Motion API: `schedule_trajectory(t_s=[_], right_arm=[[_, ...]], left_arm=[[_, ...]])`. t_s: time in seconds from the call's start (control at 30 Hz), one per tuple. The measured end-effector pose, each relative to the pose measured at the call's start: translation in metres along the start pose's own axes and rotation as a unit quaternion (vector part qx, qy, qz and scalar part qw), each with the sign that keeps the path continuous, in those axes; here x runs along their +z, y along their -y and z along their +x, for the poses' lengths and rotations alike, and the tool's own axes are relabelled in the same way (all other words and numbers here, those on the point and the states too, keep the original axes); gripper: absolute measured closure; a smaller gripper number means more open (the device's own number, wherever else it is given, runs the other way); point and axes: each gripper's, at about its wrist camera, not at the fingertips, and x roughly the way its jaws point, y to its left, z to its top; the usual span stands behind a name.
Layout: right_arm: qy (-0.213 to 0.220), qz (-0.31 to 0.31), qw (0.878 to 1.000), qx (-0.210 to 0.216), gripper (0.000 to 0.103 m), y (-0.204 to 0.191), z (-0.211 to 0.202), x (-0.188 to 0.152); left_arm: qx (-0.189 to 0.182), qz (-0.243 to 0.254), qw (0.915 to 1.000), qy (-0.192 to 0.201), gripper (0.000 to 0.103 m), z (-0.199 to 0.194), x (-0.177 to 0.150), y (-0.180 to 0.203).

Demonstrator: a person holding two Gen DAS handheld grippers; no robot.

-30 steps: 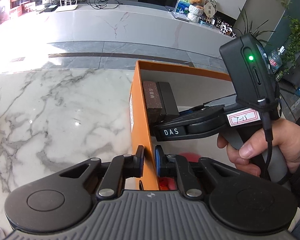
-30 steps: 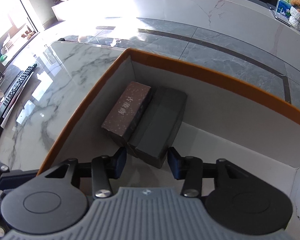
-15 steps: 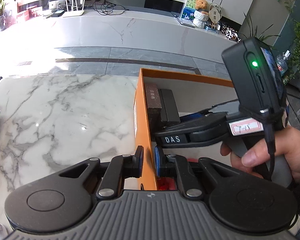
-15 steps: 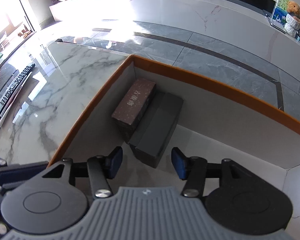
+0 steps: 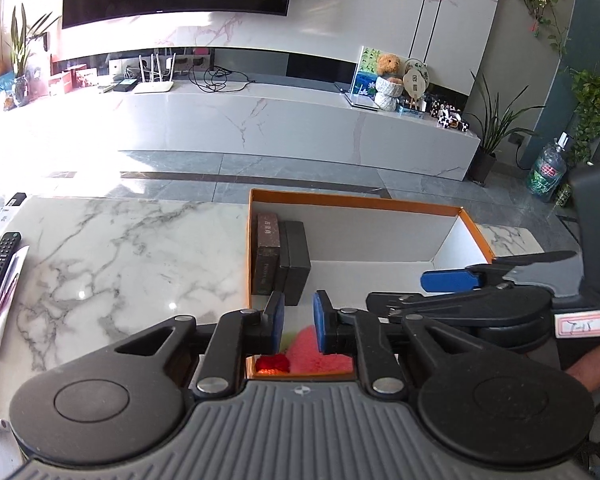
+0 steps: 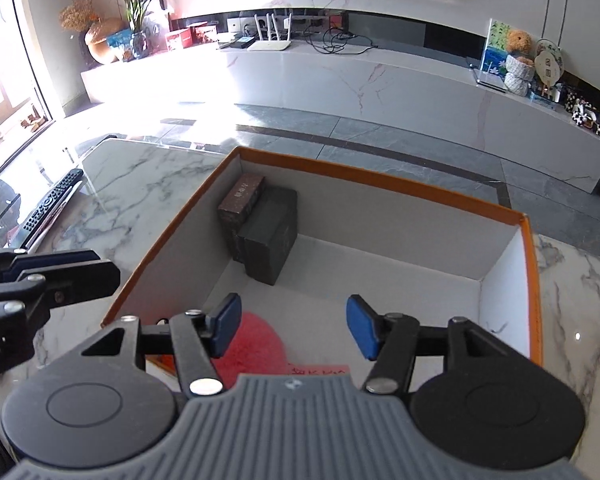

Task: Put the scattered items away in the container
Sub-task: 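Withdraw both tools from the orange box back toward the remaining pile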

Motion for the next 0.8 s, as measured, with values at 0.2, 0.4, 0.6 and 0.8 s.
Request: schedule_trajectory(t_s=[0.2,0.4,0.6,0.8], right_arm=[[0.077,0.016,0.996,-0.028,0.038,0.003,-0.059,-0.045],[0.133,0.039,0.989,-0.06,0.036,0.004,-0.109,-0.09],[0.14,0.067,0.983,-0.103,0.036,0.012,-0.139,-0.134],[0.094,0.103,0.985,-0.1,0.036,0.021,-0.147,-0.18]], left_arm=[[0.043,0.013,0.9988,0.017,0.081,-0.029,-0.024,0.016],[0.06,0.01,0.9981,0.009,0.078,-0.05,-0.052,0.023],[0.035,0.004,0.9993,0.01,0.069,-0.073,-0.085,0.019],[-0.018,-0.011,0.9995,-0.025,0.067,-0.083,-0.122,0.017]])
